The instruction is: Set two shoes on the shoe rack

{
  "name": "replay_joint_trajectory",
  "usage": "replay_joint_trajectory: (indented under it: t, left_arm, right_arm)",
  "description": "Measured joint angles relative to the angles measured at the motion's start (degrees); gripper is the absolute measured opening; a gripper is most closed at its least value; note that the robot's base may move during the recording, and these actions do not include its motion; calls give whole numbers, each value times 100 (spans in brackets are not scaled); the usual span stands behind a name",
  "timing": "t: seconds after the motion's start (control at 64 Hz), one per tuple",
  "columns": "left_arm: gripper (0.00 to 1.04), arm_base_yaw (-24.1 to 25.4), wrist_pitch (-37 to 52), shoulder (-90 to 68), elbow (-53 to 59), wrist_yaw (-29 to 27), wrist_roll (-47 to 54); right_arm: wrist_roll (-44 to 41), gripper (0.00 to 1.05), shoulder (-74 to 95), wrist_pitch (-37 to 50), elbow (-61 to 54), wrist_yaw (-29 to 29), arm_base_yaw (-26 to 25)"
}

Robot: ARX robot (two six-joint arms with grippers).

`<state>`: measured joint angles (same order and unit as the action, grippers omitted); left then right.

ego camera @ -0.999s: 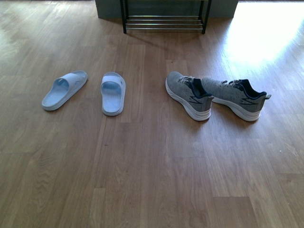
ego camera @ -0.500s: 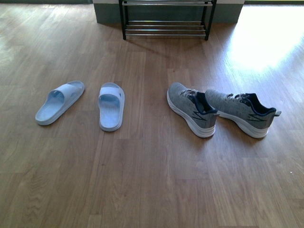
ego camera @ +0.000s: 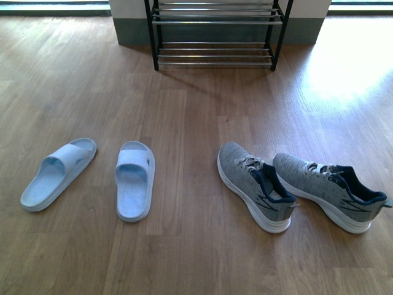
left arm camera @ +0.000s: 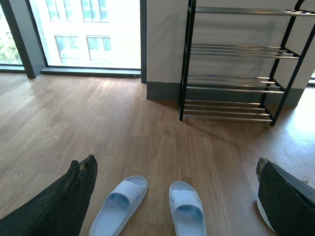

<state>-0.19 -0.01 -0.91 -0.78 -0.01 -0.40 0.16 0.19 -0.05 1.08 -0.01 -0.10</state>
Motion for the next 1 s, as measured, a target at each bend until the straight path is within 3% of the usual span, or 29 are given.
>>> replay_joint_trajectory:
  t: [0.203, 0.234, 0.281, 0.359, 0.5, 0.609, 0.812, 0.999]
  left_arm:
    - [95, 0, 0, 0, 0, 0, -2]
    - [95, 0, 0, 0, 0, 0, -2]
    - [95, 0, 0, 0, 0, 2, -2]
    - [95, 0, 0, 0, 0, 0, -2]
    - [95, 0, 0, 0, 0, 0, -2]
    - [95, 0, 0, 0, 0, 0, -2]
    - [95, 0, 0, 0, 0, 2, -2]
    - [95, 0, 0, 0, 0, 0, -2]
  right_arm:
    - [37, 96, 24, 20, 2, -94, -28]
    - [271, 96, 262, 321, 4, -990, -293]
    - [492, 96, 846, 907, 28, -1869, -575]
    - [520, 96, 2398, 1945, 188, -2332, -660]
    - [262, 96, 6275, 3707, 1174, -1602, -678]
    - [-7, 96, 8642, 4142, 1961, -1255, -645]
    - [-890, 96, 12511, 3995, 3919, -247, -610]
    - [-1443, 96, 13892, 3718, 5217, 352, -761]
